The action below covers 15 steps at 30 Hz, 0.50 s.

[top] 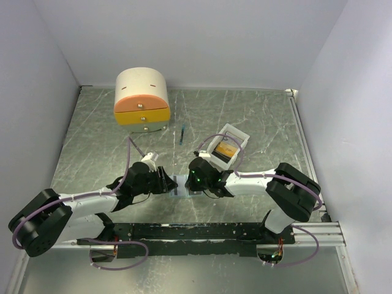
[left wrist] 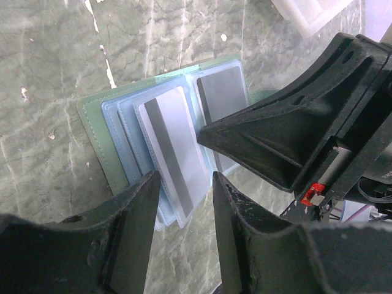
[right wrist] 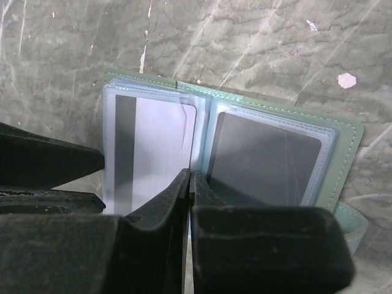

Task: Put the credit cards into the card holder
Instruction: Turn over the credit card in the card holder.

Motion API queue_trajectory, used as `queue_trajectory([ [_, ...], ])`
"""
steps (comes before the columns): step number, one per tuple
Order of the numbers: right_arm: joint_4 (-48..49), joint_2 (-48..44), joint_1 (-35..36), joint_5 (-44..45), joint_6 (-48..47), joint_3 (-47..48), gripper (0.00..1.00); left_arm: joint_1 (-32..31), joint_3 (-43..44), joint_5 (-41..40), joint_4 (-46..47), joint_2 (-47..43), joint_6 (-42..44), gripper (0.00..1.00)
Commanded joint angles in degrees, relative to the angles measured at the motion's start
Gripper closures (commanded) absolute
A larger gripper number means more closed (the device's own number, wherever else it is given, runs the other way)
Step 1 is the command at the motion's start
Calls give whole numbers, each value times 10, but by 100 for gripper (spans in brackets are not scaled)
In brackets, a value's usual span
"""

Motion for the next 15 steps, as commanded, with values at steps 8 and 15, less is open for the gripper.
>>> queue_trajectory([
  [8,2,-3,5,0,-1,-8,97,1,3,35,52,8,-6,53],
  [15,0,-47,4,21,-12,-10,86,2,10,47,64,19,0,54],
])
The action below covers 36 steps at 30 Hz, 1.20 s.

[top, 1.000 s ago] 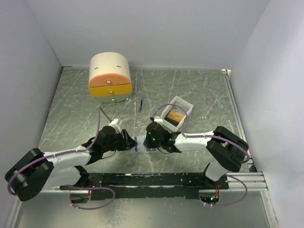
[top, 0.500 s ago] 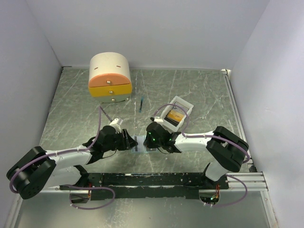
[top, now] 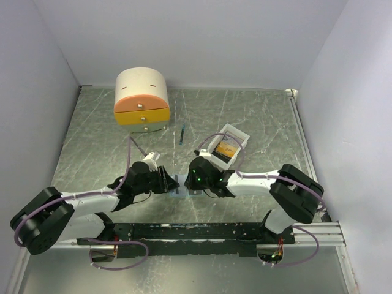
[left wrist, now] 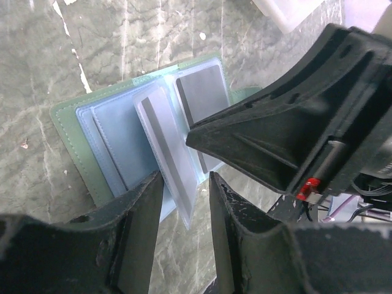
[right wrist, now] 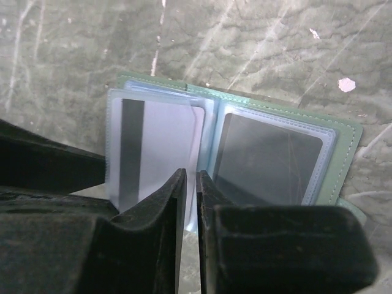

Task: Put the credit cards into the card holder
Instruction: Turn over the credit card in the card holder.

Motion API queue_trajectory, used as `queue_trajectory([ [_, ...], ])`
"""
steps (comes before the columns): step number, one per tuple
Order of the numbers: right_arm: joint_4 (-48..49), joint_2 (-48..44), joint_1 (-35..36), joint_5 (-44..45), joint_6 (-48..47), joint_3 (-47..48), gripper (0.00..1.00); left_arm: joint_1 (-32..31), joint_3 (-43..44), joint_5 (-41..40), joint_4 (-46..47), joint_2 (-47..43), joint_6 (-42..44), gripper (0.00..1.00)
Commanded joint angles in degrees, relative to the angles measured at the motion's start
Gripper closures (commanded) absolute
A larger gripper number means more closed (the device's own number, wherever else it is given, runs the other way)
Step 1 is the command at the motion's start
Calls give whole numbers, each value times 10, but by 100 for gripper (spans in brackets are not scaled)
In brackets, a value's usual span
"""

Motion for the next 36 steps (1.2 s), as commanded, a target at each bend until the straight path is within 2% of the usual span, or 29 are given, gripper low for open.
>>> queue_trajectory([
  [1,-7,-45,4,28,-11,-10,85,2,12,23,33,10,3,54],
  [17,-138,-183,3,188,-79,1,68,2,40,34,18,15,15,54],
  [31,-211,-238,-13,269,-166,53,61,-6,65,110,130,89,4,53],
  [36,-198,-271,-34,254,-217,54,60,-8,67,121,154,106,-5,53],
])
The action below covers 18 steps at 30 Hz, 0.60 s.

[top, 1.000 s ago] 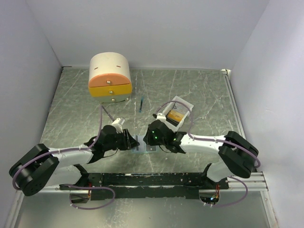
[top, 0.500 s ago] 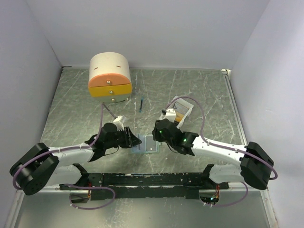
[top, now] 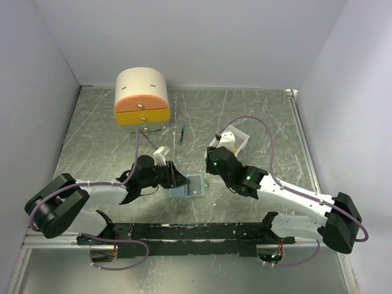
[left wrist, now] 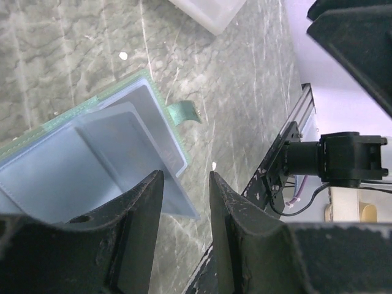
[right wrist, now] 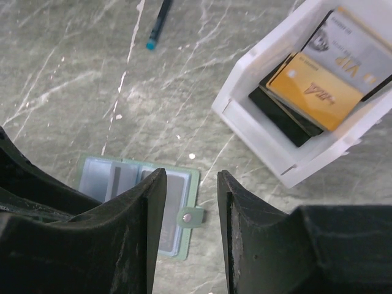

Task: Put the credit cards into the card holder
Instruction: Turn over the credit card in the card holder.

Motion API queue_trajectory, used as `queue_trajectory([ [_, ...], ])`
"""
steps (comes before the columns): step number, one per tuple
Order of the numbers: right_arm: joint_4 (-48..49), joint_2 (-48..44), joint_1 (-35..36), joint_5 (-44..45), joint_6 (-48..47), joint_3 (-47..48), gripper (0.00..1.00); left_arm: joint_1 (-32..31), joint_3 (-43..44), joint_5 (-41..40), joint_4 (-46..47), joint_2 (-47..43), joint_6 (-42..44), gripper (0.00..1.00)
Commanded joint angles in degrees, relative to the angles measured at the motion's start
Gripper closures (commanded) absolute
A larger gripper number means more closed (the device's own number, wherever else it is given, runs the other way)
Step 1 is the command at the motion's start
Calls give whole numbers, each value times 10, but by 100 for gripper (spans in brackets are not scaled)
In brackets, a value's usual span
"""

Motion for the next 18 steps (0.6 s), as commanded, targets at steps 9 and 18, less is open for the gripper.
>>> queue_trajectory([
  [9,-20,-37,-110,-60,-103,39,58,-4,16,28,39,2,8,52],
  [18,-27,2,-159,-123,-144,64,54,-4,31,28,10,-13,28,52],
])
